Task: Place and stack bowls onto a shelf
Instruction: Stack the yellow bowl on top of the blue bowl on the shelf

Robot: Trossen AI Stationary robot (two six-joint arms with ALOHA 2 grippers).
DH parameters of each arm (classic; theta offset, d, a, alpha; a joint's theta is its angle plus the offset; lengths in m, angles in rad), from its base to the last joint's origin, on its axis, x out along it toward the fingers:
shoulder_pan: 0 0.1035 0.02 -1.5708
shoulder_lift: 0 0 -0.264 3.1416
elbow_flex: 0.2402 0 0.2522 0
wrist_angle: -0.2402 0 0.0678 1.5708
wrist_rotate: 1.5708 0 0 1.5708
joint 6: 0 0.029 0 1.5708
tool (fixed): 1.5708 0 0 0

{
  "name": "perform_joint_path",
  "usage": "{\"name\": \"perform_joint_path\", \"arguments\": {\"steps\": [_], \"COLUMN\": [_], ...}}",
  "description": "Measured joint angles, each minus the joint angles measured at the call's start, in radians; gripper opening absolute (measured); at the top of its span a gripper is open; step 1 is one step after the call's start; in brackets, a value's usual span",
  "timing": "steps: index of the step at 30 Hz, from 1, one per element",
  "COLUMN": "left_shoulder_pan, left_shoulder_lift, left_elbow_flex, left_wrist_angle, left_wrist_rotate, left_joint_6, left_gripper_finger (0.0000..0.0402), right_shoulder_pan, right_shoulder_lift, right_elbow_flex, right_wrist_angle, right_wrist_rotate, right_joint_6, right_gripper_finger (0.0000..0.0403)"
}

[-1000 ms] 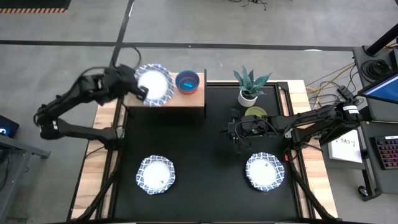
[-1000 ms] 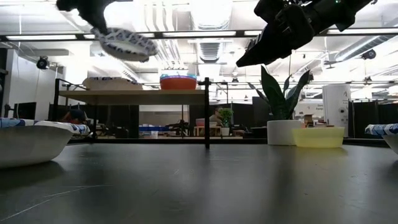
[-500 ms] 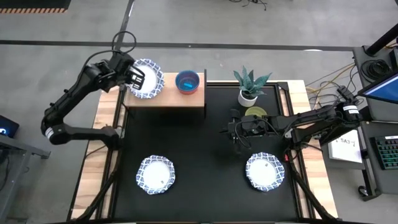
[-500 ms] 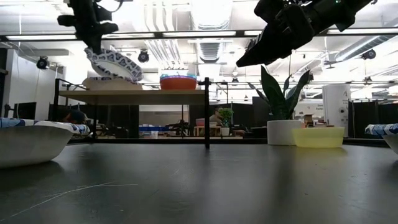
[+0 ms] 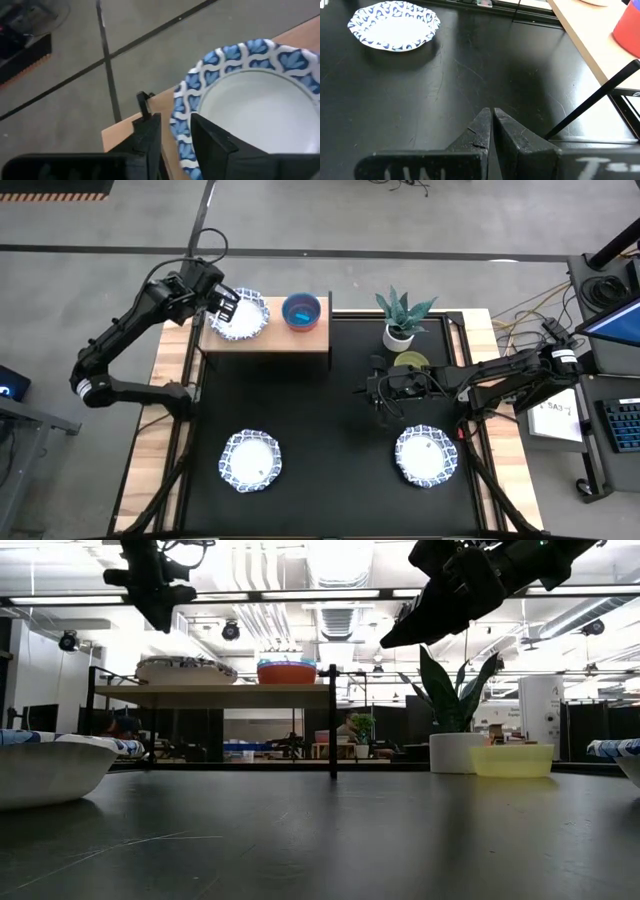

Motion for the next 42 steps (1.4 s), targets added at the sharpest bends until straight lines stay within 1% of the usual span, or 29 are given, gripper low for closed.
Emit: {"name": "perform_joint_path", "arguments": {"steps": [2,3,7,8,10,15,19,23,25,27,32,38,40,42], "left_shoulder_pan": [0.0,-0.001,-0.03,-0.045,-0.095,-0.285,-0.469,-0.646,-0.72,-0.779,-0.884,-0.955,-0.962,-0.963], "left_shoulder_lift": [-0.006,-0.012,-0.05,-0.06,-0.093,-0.193,-0.261,-0.284,-0.284,-0.277,-0.248,-0.191,-0.166,-0.14], "left_elbow_flex": [0.0,0.0,-0.021,-0.036,-0.078,-0.234,-0.367,-0.499,-0.547,-0.585,-0.641,-0.689,-0.69,-0.69], "left_wrist_angle": [0.0,0.0,0.016,0.03,0.084,0.247,0.427,0.673,0.786,0.865,0.951,1.009,1.009,1.017], "left_wrist_rotate": [0.008,0.044,0.302,0.35,0.406,0.421,0.42,0.417,0.414,0.41,0.402,0.401,0.401,0.4], "left_joint_6": [0.004,0.004,-0.011,-0.021,-0.051,-0.129,-0.212,-0.242,-0.236,-0.22,-0.189,-0.188,-0.186,-0.172], "left_gripper_finger": [0.01,0.0105,0.0113,0.0114,0.0114,0.0114,0.0114,0.0114,0.0114,0.0114,0.0114,0.0114,0.0114,0.0114], "right_shoulder_pan": [0.0,0.0,0.0,0.0,0.002,0.002,0.002,0.002,0.002,0.002,0.002,0.002,-0.001,-0.012], "right_shoulder_lift": [0.0,0.0,0.0,0.0,0.0,0.0,0.0,0.003,0.005,0.005,0.005,0.007,0.003,-0.002], "right_elbow_flex": [0.0,0.0,0.0,0.0,-0.001,-0.002,-0.002,-0.002,-0.002,-0.003,-0.003,-0.003,0.001,0.023], "right_wrist_angle": [0.0,0.0,-0.004,-0.006,-0.006,-0.006,-0.005,-0.003,0.002,0.003,0.003,-0.007,-0.046,-0.146], "right_wrist_rotate": [0.0,0.0,0.0,0.0,0.0,0.0,0.0,0.0,0.0,0.001,0.002,0.014,0.05,0.127], "right_joint_6": [0.0,0.001,0.019,0.02,0.02,0.02,0.032,0.057,0.058,0.061,0.082,0.147,0.198,0.276], "right_gripper_finger": [0.0009,0.0009,0.0009,0.0009,0.0009,0.0009,0.0009,0.0009,0.0009,0.0009,0.0009,0.0009,0.0009,0.0009]}}
